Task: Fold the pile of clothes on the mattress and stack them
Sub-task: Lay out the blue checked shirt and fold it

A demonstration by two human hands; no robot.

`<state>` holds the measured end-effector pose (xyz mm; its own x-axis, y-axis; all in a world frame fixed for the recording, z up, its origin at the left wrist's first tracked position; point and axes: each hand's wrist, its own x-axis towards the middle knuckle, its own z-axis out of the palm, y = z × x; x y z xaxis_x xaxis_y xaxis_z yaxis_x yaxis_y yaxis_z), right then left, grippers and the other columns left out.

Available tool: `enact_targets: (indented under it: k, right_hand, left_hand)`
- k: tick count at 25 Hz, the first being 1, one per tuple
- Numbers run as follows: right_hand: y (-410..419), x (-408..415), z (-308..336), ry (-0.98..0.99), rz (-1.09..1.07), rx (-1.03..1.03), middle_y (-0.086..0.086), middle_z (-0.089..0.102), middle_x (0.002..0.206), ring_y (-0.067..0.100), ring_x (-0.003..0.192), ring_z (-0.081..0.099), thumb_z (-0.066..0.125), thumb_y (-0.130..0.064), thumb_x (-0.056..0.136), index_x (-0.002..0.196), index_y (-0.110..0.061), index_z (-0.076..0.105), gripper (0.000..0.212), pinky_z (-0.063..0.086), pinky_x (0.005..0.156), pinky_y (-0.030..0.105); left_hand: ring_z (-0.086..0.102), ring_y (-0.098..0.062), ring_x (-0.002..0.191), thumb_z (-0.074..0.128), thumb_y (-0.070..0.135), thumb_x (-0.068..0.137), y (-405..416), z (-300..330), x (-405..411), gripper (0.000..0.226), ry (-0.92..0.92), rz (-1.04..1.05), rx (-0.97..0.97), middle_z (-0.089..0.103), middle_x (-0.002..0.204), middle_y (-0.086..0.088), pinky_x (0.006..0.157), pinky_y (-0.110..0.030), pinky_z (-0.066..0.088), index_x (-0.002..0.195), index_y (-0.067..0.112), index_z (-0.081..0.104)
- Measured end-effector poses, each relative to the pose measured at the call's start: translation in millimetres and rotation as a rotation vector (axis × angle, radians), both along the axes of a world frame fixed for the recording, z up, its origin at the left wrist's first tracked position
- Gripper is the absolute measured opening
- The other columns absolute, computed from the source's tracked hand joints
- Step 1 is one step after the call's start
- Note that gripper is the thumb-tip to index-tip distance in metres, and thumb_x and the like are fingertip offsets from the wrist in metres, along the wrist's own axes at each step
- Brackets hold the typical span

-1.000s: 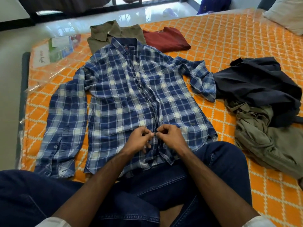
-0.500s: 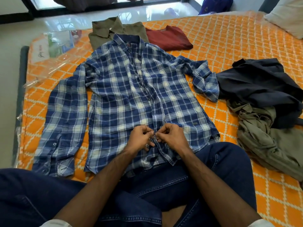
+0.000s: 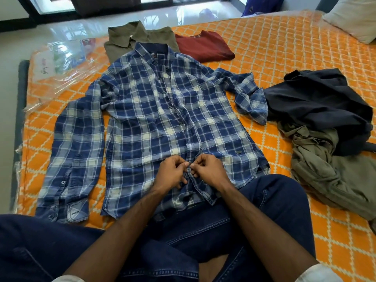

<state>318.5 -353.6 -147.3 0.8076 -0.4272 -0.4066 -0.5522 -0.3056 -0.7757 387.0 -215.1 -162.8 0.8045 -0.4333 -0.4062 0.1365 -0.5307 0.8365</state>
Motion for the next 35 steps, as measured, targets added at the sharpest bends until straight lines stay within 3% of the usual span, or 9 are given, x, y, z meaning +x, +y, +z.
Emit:
enact_targets:
  k: [7,9,12,17,20,22,27,30,35]
  right_hand:
    - [-6.3,5.0,4.6,0.017,0.025,0.096,0.008,0.074,0.073,0.014,0.06,0.065,0.043,-0.018,0.105,0.084,-0.01,0.066,0.032,0.054,0.064,0.034]
    - [-12.6,12.7,10.2,-0.07,0.048,-0.047,0.007,0.072,0.072,0.019,0.062,0.066,0.042,-0.033,0.108,0.08,-0.014,0.064,0.041,0.056,0.067,0.035]
    - [-19.9,42.5,17.8,-0.246,0.098,-0.25,0.0,0.064,0.083,0.016,0.074,0.061,0.05,-0.029,0.105,0.09,-0.015,0.058,0.022,0.052,0.068,0.03]
    - [-17.9,79.7,4.5,0.006,0.293,-0.54,-0.003,0.062,0.091,0.016,0.08,0.063,0.072,-0.03,0.091,0.105,-0.018,0.052,0.027,0.057,0.076,0.039]
    - [-25.0,72.2,-12.7,-0.001,0.182,-0.498,-0.001,0.066,0.086,0.018,0.075,0.066,0.068,-0.019,0.089,0.1,-0.018,0.06,0.014,0.06,0.071,0.041]
    - [-34.6,67.3,-15.3,-0.038,0.048,-0.36,-0.003,0.068,0.08,0.014,0.07,0.067,0.068,-0.017,0.088,0.093,-0.018,0.065,0.006,0.061,0.069,0.038]
    - [-44.1,62.6,-7.0,-0.067,-0.157,0.009,0.005,0.073,0.079,0.018,0.069,0.072,0.072,-0.019,0.09,0.086,-0.012,0.066,0.01,0.062,0.064,0.031]
    - [-37.9,61.8,-6.8,-0.078,-0.14,-0.011,0.0,0.071,0.079,0.011,0.065,0.068,0.074,-0.021,0.089,0.088,-0.013,0.067,0.01,0.053,0.051,0.016]
    - [-28.4,64.6,-11.4,-0.124,-0.157,-0.024,-0.001,0.071,0.079,0.014,0.069,0.071,0.078,-0.019,0.087,0.089,-0.014,0.067,0.012,0.062,0.061,0.029]
  left_hand:
    - [0.065,-0.013,0.053,0.058,0.024,0.101,0.7,-6.0,-3.4,0.01,-0.283,-0.123,0.079,0.066,0.075,0.001,0.052,-0.038,0.055,0.094,0.019,0.053]
    - [0.065,-0.01,0.073,0.052,0.022,0.103,0.2,-3.1,4.8,0.007,-0.32,-0.112,0.044,0.066,0.09,0.003,0.066,-0.03,0.052,0.103,0.016,0.057]
    - [0.059,-0.009,0.099,0.041,0.011,0.104,-6.4,2.8,32.9,0.023,-0.403,-0.128,0.056,0.063,0.11,0.003,0.084,-0.018,0.044,0.113,0.012,0.062]
    - [0.06,-0.018,0.102,0.044,0.0,0.097,-26.9,4.4,75.5,0.027,-0.423,-0.234,0.162,0.063,0.111,-0.008,0.095,-0.036,0.051,0.111,0.006,0.066]
    - [0.061,-0.012,0.094,0.06,0.016,0.095,-35.9,2.1,76.9,0.011,-0.453,-0.286,0.205,0.063,0.104,0.003,0.079,-0.028,0.052,0.105,0.018,0.064]
    - [0.06,-0.007,0.084,0.069,0.027,0.091,-38.7,-2.8,72.2,0.021,-0.484,-0.253,0.205,0.059,0.094,0.009,0.068,-0.023,0.047,0.106,0.025,0.055]
    - [0.058,-0.006,0.077,0.079,0.034,0.084,-39.4,-9.1,69.2,0.028,-0.492,-0.152,0.223,0.058,0.088,0.009,0.068,-0.028,0.053,0.097,0.024,0.056]
    - [0.059,-0.004,0.075,0.079,0.032,0.084,-42.6,-5.9,72.4,0.021,-0.487,-0.179,0.281,0.061,0.086,0.011,0.068,-0.029,0.054,0.088,0.025,0.06]
    - [0.068,-0.009,0.072,0.078,0.019,0.084,-44.9,-3.8,77.1,0.012,-0.24,-0.056,0.204,0.071,0.078,0.005,0.064,-0.028,0.056,0.083,0.022,0.067]
